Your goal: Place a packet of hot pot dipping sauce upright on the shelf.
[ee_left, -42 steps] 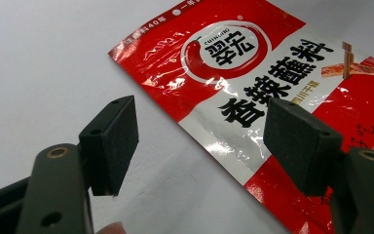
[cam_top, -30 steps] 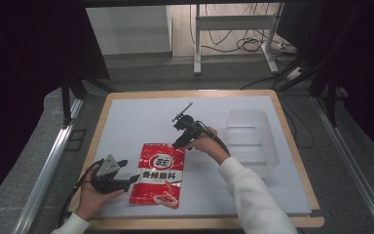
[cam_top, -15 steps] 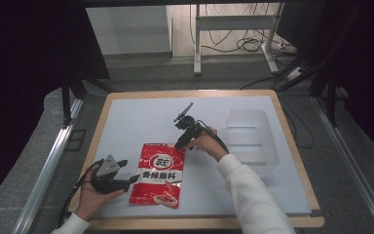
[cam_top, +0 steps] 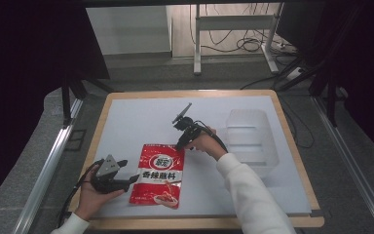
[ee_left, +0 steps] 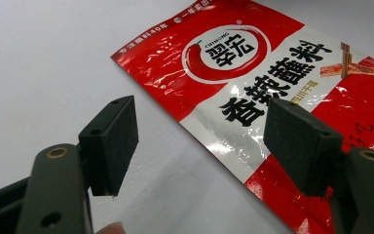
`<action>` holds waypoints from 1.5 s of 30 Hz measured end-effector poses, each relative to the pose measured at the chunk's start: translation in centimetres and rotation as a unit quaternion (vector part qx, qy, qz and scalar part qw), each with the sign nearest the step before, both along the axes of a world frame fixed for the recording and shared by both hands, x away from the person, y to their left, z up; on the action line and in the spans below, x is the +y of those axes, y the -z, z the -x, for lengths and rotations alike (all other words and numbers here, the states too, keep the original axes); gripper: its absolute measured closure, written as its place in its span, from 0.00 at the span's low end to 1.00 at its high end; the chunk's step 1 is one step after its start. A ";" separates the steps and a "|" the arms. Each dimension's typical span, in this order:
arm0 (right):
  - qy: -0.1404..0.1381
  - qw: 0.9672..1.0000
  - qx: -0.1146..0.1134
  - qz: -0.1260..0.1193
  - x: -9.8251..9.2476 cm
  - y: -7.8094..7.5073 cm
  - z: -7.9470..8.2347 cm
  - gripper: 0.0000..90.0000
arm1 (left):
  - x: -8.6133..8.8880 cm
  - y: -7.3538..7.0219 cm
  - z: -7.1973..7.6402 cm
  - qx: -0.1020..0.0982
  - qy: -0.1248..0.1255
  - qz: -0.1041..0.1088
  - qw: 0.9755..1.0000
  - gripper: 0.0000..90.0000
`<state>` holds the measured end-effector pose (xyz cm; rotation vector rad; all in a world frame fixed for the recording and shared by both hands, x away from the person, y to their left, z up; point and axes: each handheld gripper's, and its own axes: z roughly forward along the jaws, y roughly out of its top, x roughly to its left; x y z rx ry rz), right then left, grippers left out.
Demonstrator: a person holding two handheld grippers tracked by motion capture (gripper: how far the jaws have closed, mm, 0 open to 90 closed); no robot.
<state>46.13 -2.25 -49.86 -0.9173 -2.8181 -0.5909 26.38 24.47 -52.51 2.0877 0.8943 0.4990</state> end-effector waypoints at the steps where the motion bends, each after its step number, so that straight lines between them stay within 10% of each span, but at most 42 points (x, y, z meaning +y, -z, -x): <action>1: 0.000 1.000 0.000 0.000 0.0 0.0 0.0 0.82 | 0.0 0.0 0.0 0.000 0.000 0.000 1.000 0.32; 9: -0.035 0.998 -0.044 0.032 0.5 -0.3 1.1 0.99 | 0.0 0.0 0.0 -0.001 -0.001 0.000 1.000 0.32; 45: -0.101 0.986 -0.108 -0.078 -1.7 -4.2 6.9 0.99 | 0.6 0.5 -1.6 0.002 -0.011 -0.015 1.000 0.31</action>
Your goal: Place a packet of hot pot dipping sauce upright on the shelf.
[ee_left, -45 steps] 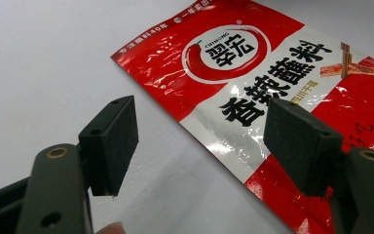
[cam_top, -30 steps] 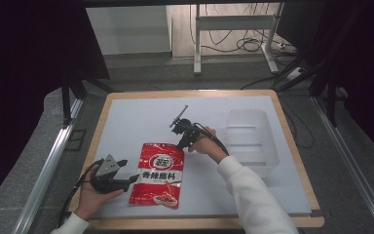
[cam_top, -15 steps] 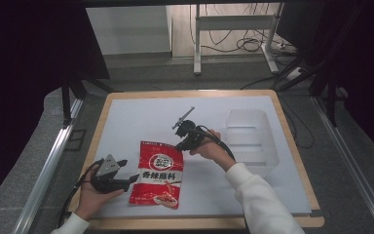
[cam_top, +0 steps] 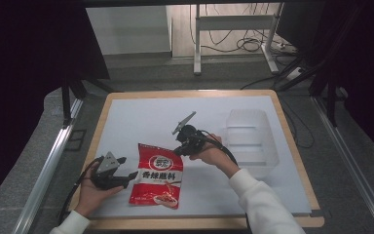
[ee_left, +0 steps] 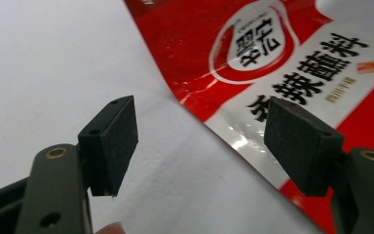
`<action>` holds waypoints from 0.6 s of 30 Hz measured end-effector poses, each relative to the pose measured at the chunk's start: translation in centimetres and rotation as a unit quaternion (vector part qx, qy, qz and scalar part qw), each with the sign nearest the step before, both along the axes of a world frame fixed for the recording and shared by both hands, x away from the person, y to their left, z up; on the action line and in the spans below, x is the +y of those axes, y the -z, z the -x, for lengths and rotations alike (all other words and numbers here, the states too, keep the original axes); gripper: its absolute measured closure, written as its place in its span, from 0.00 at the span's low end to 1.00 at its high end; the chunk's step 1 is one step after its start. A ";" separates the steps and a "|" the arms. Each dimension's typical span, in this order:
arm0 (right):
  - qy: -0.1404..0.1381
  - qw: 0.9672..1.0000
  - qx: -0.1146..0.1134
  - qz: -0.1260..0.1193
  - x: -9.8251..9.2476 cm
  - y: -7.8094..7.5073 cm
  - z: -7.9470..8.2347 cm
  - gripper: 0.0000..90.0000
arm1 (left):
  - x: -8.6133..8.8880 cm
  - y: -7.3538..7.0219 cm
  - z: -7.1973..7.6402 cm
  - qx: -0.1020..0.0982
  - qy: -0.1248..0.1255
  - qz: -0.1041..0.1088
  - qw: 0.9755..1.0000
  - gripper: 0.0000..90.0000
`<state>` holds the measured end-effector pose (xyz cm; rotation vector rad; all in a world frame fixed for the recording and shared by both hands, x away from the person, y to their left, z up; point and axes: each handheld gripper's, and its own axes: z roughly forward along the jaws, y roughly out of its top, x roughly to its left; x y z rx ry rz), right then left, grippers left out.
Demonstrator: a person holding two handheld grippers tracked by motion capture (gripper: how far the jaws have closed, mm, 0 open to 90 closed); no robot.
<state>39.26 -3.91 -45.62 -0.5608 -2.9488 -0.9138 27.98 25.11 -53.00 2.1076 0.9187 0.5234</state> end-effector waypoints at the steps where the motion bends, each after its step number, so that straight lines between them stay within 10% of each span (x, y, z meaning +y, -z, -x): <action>1: -0.003 1.000 -0.001 0.000 0.0 0.0 0.1 0.99 | 0.0 0.0 -0.3 0.001 -0.002 0.002 1.000 0.31; 18: -0.017 1.000 -0.006 0.002 -0.1 0.0 0.6 0.99 | -0.4 -0.4 -6.0 0.048 0.029 0.036 0.998 0.36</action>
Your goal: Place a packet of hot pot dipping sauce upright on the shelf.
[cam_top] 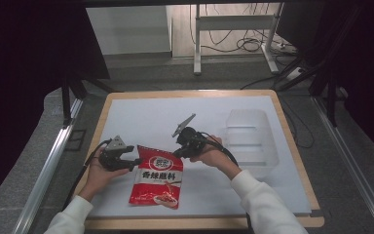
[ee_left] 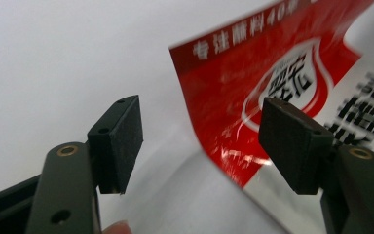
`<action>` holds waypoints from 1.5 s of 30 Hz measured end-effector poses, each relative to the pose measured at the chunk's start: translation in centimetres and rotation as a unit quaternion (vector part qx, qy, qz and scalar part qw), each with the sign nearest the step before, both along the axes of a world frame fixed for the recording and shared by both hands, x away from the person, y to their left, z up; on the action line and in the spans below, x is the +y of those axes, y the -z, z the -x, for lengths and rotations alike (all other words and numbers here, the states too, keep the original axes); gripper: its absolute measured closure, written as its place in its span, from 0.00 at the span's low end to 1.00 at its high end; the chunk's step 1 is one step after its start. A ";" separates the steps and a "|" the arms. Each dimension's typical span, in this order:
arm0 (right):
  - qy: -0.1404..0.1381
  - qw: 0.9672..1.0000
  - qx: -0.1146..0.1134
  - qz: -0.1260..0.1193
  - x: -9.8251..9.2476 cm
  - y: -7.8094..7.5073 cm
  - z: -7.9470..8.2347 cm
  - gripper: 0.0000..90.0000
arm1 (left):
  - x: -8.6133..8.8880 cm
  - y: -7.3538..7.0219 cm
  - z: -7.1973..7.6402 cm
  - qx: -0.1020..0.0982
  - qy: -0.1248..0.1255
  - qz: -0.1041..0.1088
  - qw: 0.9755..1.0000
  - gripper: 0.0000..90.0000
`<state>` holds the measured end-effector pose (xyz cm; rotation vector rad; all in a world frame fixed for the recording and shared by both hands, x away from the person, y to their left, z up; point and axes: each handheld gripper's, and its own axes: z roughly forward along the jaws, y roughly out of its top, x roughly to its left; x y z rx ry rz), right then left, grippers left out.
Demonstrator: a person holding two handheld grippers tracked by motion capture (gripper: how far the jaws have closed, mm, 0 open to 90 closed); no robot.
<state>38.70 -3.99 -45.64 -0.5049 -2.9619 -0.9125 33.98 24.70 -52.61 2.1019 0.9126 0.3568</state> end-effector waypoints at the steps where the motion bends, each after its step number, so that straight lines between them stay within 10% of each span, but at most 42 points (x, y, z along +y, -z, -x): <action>1: 0.000 1.000 0.000 0.000 0.0 0.0 0.0 0.99 | -0.1 0.0 -0.2 0.000 -0.002 0.010 1.000 0.37; 8: 0.001 1.000 -0.001 0.002 0.0 0.1 0.0 0.99 | -0.9 -0.1 -1.0 -0.008 0.033 0.027 0.999 0.47; 21: 0.008 1.000 -0.005 0.012 -0.1 0.5 0.1 0.99 | -1.2 -0.1 1.6 -0.027 0.071 -0.040 0.996 0.89; 29: 0.008 1.000 -0.011 0.018 0.1 0.7 0.3 0.94 | -1.1 0.0 2.3 -0.030 0.080 -0.044 0.995 0.93; 37: 0.022 0.999 -0.041 0.012 0.5 0.1 0.2 0.57 | -1.2 0.1 2.5 -0.036 0.084 -0.053 0.994 0.93; 45: -0.011 0.998 -0.048 0.049 2.7 -0.6 0.4 0.56 | -1.2 0.1 2.5 -0.036 0.088 -0.057 0.994 0.93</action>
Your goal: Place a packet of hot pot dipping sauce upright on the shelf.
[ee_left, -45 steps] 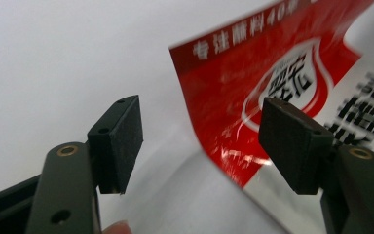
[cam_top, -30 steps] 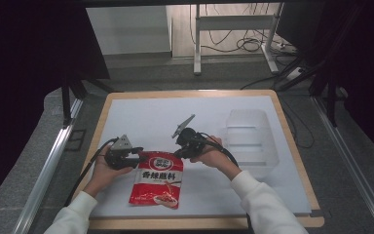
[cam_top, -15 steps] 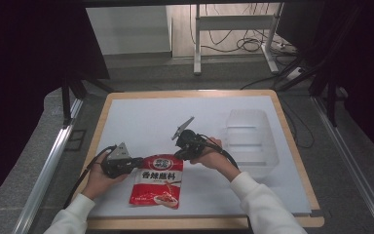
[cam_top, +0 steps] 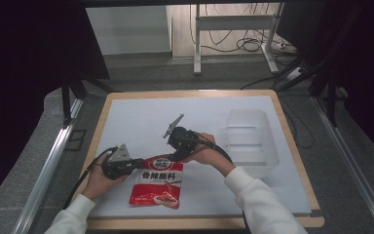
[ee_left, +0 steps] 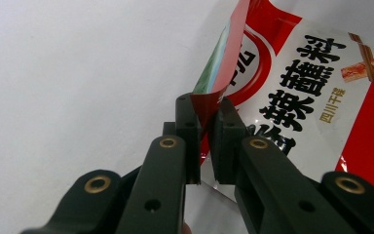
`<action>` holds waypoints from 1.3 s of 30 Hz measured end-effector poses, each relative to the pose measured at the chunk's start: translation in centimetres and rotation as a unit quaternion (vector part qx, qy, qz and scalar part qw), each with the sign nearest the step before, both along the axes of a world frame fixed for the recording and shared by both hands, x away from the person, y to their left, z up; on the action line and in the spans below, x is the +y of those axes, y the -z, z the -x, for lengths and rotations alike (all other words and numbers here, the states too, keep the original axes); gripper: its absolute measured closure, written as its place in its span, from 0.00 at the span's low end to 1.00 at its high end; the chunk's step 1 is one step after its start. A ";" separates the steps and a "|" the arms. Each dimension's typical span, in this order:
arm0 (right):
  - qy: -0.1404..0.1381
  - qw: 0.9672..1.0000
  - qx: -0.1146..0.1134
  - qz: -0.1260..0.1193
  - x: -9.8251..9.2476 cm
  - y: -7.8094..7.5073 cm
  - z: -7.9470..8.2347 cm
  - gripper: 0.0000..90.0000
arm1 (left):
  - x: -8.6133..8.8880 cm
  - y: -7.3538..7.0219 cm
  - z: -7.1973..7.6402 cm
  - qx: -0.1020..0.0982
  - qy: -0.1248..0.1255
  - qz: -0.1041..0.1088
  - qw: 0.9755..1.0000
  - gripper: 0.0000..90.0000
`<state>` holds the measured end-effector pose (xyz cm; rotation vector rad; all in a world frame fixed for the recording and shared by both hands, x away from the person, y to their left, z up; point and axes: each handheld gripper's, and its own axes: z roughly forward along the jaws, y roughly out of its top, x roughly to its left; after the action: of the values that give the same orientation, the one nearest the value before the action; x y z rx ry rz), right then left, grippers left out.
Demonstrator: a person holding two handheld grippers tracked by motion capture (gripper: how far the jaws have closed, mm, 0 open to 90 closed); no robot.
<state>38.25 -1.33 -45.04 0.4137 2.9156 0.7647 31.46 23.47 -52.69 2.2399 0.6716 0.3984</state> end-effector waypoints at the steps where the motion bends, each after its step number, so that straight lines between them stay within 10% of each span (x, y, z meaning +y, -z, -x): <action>1: -0.006 1.000 0.002 0.008 0.3 0.2 0.0 0.57 | 0.0 0.0 0.0 0.000 -0.001 0.001 1.000 0.93; 19: -0.025 0.997 0.008 0.068 3.0 3.1 -1.3 0.96 | 0.1 0.1 0.0 -0.002 -0.003 0.007 1.000 0.91; 28: -0.038 0.998 0.010 0.051 2.8 2.3 -1.2 0.98 | 0.2 -0.2 0.5 0.004 -0.040 0.017 0.999 0.41; 39: -0.030 0.999 0.009 0.038 2.1 1.8 -0.8 0.99 | 2.1 0.3 2.0 0.007 -0.089 0.024 0.996 0.33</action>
<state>39.07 0.78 -46.82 0.3298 2.9740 0.6595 29.43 25.58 -52.96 2.1454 0.8827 0.4505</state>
